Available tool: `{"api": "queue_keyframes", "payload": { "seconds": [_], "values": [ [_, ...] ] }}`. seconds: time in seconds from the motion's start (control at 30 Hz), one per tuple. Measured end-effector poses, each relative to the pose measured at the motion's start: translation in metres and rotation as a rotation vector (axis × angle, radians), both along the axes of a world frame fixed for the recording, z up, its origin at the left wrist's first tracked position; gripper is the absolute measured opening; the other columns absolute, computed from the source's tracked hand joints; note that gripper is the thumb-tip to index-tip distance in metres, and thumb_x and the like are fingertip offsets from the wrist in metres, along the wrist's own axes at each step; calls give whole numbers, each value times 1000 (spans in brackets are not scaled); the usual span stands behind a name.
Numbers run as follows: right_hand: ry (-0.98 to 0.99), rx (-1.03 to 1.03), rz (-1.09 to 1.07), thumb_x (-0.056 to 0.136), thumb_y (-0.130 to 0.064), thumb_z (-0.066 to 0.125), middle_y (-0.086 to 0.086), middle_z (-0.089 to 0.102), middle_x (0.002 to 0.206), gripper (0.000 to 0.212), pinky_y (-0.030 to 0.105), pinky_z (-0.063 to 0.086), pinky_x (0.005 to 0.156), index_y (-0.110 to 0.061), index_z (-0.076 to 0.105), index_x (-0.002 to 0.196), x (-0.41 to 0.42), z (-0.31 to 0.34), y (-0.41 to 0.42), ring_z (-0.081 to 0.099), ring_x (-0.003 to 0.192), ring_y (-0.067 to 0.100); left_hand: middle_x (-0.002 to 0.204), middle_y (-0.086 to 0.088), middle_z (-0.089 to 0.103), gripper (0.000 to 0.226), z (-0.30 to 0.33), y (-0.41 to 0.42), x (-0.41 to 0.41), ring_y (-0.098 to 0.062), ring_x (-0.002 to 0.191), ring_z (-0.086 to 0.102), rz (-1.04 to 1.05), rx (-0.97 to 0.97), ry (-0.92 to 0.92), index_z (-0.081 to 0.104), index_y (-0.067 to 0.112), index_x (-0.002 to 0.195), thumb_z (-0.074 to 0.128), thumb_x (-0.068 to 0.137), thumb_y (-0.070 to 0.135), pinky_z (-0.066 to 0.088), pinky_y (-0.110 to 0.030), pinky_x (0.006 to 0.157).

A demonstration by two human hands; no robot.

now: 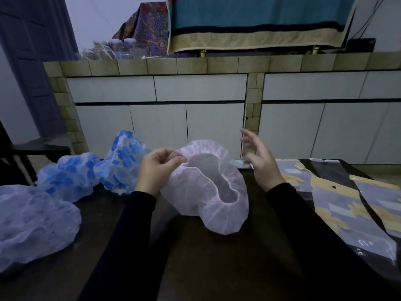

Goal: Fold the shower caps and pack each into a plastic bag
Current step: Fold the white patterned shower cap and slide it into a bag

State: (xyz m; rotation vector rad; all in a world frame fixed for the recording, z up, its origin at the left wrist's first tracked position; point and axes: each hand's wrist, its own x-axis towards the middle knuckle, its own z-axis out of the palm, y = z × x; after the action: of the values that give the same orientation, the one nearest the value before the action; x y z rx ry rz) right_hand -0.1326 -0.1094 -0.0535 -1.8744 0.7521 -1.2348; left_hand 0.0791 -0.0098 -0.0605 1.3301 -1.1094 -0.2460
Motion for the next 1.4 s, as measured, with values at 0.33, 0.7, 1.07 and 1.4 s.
{"api": "queue_keyframes", "payload": {
  "seconds": [0.33,0.7,1.07,1.4],
  "values": [
    [505,-366,-264,91,-30,56,-2,63,114,30,27,44,86,-21,63,119,42,3,-2,59,99,17,97,-3,72,17,-19,-22,-13,-13,90,67,-6,3,17,67,31,102,66,87,38,56,-36,84],
    [-3,234,-92,97,-24,51,-1,61,91,15,19,42,62,-12,59,101,35,-31,-5,56,83,11,111,2,67,50,-35,-25,-35,-6,95,63,-161,574,90,59,17,117,79,76,37,49,-19,74],
    [636,-127,-295,78,3,51,-3,39,140,70,38,34,108,-37,46,136,24,-40,-5,34,129,19,108,2,68,14,-37,-19,-21,-14,98,60,61,930,-450,75,18,99,67,87,22,42,-21,83],
    [827,-230,-142,94,-39,53,-1,56,117,42,32,37,96,-40,43,135,22,-27,-11,49,112,17,84,4,68,16,-43,-16,-3,-3,69,55,91,427,-451,60,26,79,63,90,15,39,-16,67]
  ]
}}
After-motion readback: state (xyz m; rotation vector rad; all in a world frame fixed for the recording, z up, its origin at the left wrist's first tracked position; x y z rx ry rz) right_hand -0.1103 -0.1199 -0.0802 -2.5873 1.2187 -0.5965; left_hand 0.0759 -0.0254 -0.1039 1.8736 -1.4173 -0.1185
